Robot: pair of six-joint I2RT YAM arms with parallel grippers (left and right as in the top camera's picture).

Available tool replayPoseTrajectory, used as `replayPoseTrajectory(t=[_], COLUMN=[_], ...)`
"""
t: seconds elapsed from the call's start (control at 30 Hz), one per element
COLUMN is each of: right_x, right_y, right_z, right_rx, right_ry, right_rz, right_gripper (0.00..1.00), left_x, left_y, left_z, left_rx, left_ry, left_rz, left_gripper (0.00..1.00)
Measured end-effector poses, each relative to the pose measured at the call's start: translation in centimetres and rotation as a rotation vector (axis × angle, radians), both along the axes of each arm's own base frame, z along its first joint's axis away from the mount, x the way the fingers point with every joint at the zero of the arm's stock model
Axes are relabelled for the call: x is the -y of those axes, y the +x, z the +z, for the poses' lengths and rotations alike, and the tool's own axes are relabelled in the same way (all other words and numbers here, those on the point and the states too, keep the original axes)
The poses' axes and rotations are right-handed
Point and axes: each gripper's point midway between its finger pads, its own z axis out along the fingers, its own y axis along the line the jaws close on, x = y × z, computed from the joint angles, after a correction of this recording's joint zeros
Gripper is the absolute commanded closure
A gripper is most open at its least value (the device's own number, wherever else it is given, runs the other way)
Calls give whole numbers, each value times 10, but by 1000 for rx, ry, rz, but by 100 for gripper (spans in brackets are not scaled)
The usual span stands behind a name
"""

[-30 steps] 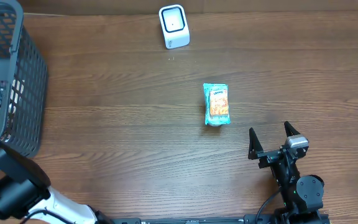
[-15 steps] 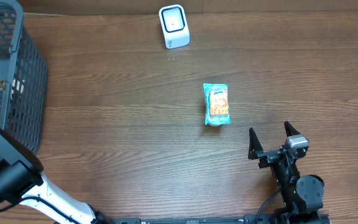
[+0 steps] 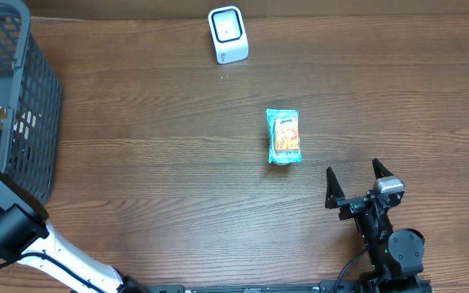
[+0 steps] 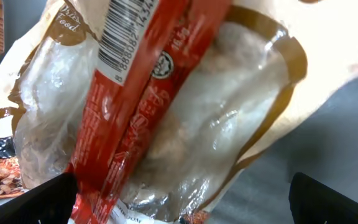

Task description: Scan the item barcode

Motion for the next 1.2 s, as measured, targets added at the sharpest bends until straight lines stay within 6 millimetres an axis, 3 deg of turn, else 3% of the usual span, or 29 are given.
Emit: replayPoseTrajectory(t=[0.53, 0.87, 1.2], right_x=[0, 0, 0], right_y=[0, 0, 0], right_z=[0, 0, 0], right_rx=[0, 0, 0], right_ry=[0, 0, 0], right_rz=[-1, 0, 0], right_gripper=[0, 0, 0], left_x=[-4, -15, -6], left_y=[6, 21, 22], left_z=[2, 26, 24], left_rx=[35, 68, 45], left_ry=[-4, 56, 21], left_rz=[-30, -55, -171], left_gripper=[0, 1, 0])
